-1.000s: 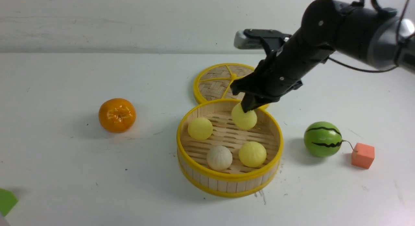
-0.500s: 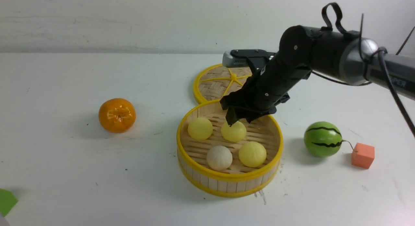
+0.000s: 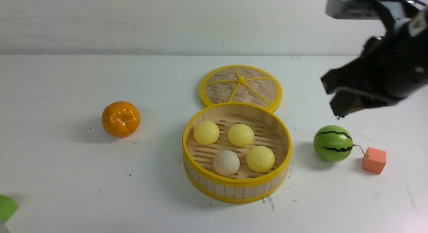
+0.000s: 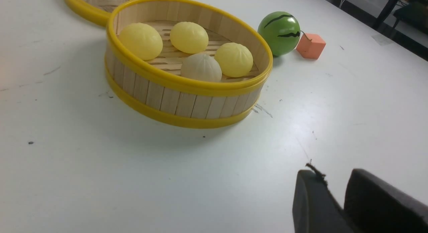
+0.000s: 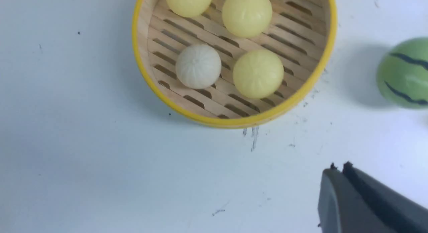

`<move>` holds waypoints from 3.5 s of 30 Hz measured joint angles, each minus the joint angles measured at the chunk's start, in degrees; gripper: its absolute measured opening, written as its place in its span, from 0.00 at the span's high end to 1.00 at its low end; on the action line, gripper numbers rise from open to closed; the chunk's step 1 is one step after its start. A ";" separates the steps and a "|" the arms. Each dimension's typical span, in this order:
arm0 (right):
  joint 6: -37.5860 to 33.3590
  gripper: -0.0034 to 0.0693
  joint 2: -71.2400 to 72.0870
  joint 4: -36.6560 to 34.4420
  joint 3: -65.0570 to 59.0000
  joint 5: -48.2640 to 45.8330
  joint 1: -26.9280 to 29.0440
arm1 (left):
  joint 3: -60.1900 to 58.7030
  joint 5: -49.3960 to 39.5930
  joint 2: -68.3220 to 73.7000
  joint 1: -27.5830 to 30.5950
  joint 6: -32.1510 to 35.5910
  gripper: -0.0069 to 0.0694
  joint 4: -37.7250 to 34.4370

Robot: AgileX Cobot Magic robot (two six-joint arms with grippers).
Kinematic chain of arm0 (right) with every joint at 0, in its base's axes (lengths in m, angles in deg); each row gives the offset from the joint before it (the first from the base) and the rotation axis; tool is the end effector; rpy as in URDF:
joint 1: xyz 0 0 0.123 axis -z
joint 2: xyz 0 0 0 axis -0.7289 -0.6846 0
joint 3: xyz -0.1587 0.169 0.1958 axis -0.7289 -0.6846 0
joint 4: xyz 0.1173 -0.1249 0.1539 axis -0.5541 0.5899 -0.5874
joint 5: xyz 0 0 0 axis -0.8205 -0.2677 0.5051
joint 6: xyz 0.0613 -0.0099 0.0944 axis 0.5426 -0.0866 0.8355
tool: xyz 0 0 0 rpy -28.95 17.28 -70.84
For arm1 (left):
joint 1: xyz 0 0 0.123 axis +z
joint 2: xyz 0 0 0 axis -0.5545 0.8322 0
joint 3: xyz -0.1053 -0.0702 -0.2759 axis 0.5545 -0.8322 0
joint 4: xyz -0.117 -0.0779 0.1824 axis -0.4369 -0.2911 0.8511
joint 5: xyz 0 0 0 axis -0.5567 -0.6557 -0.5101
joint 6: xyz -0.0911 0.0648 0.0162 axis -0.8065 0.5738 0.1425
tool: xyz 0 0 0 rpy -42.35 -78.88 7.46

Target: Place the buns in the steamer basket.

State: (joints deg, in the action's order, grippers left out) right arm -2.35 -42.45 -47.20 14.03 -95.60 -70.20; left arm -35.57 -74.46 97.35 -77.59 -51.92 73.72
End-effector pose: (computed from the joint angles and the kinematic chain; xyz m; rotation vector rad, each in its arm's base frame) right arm 0.2224 0.1126 0.3857 -0.3289 2.5503 0.4029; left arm 0.0587 -0.0567 0.2359 0.4538 1.8151 -0.7364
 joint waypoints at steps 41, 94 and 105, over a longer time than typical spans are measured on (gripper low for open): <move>-14.25 0.96 75.85 3.61 -76.96 40.66 21.56 | 0.00 0.00 0.00 0.00 0.00 0.68 0.00; -7.19 0.90 75.94 1.17 -78.97 40.67 22.21 | -9.71 -10.27 -25.14 35.03 1.28 0.93 -4.72; -7.19 0.88 75.94 1.17 -78.97 40.58 22.21 | -10.18 -19.67 -25.27 35.12 1.28 0.93 -8.01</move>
State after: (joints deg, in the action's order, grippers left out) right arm -9.54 33.49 -46.03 -64.94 -55.02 -47.99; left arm -45.75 -94.13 72.08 -42.47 -50.65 65.71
